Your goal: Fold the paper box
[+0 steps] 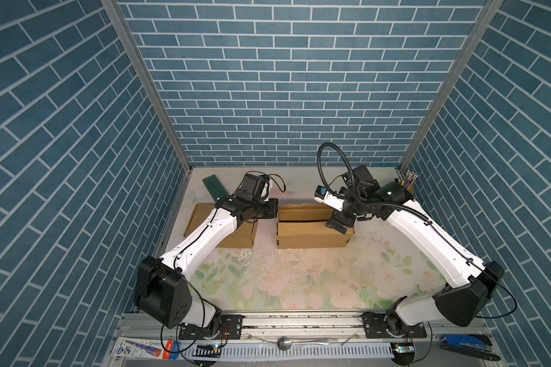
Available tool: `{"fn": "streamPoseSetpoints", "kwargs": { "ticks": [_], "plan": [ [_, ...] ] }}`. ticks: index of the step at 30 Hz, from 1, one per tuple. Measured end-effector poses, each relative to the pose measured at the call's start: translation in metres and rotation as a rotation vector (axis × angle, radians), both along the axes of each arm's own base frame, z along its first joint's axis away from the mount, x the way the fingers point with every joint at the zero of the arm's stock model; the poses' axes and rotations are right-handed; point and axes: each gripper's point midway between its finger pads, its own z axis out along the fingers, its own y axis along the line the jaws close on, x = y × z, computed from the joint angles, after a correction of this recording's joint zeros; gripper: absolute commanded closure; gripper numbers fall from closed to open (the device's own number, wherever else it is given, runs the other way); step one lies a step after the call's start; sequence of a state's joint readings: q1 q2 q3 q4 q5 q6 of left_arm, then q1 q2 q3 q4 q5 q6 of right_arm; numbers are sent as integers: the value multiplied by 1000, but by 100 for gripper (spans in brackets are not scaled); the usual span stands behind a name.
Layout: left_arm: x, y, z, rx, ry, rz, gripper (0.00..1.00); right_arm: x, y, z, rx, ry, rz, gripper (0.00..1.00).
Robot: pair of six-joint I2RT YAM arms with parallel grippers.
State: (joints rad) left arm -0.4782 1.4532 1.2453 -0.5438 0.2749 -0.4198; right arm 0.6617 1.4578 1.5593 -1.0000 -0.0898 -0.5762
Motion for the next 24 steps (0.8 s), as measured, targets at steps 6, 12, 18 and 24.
{"fn": "streamPoseSetpoints", "kwargs": {
  "ticks": [6, 12, 18, 24],
  "plan": [
    [0, 0, 0, 6, -5, -9, 100, 4, 25, -19, -68, -39, 147, 1],
    [0, 0, 0, 8, -6, -12, 100, 13, 38, -30, -63, -40, 187, 1],
    [-1, 1, -1, 14, -3, -15, 100, 16, 44, -42, 11, 81, 207, 1],
    [-6, 3, -6, 26, 21, -20, 100, 12, 50, -44, 61, 183, 222, 1]
  ]
}}
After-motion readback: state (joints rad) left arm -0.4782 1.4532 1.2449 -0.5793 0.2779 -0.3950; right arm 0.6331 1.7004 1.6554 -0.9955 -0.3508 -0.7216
